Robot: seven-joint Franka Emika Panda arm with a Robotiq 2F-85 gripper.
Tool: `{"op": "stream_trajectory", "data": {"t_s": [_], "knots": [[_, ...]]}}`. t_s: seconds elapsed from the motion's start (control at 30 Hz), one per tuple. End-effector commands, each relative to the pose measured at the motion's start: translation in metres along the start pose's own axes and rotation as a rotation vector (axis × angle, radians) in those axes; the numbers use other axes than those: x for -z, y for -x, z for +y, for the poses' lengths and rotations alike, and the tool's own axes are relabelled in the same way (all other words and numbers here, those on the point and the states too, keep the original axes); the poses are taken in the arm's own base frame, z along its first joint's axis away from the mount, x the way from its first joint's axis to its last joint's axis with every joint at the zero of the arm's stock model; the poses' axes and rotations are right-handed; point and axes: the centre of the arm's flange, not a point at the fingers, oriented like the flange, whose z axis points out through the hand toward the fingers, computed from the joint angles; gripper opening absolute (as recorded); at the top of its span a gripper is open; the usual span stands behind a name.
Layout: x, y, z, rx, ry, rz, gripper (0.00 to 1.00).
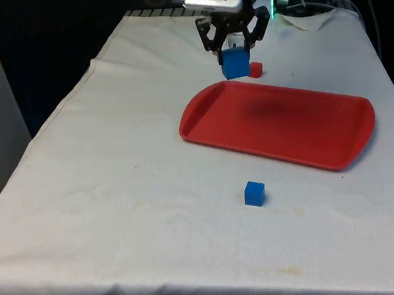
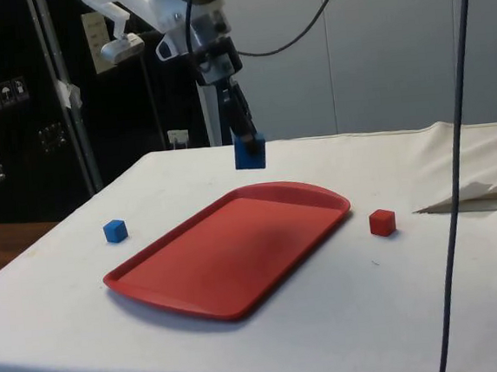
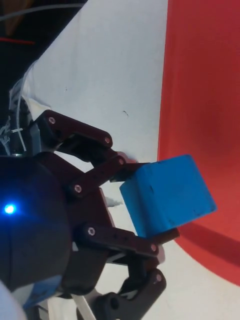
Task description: Pick up the largest block and place it onto the tray.
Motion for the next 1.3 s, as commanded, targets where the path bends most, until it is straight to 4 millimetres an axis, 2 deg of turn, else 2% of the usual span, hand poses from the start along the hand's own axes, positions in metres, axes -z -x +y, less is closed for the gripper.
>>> {"op": "stream_trajectory", "data": {"t_s": [0.0, 0.2, 0.43, 1.27], "knots": [[-0.003, -0.002, -0.003, -0.003, 0.0, 0.004, 0.01], [-0.009, -0.006, -0.01, 0.001, 0.0, 0.002, 0.01], [-0.027, -0.015, -0.021, 0.0, -0.011, 0.037, 0.01], [-0.067, -0.027, -0.039, 0.007, -0.035, 0.124, 0.01]]}}
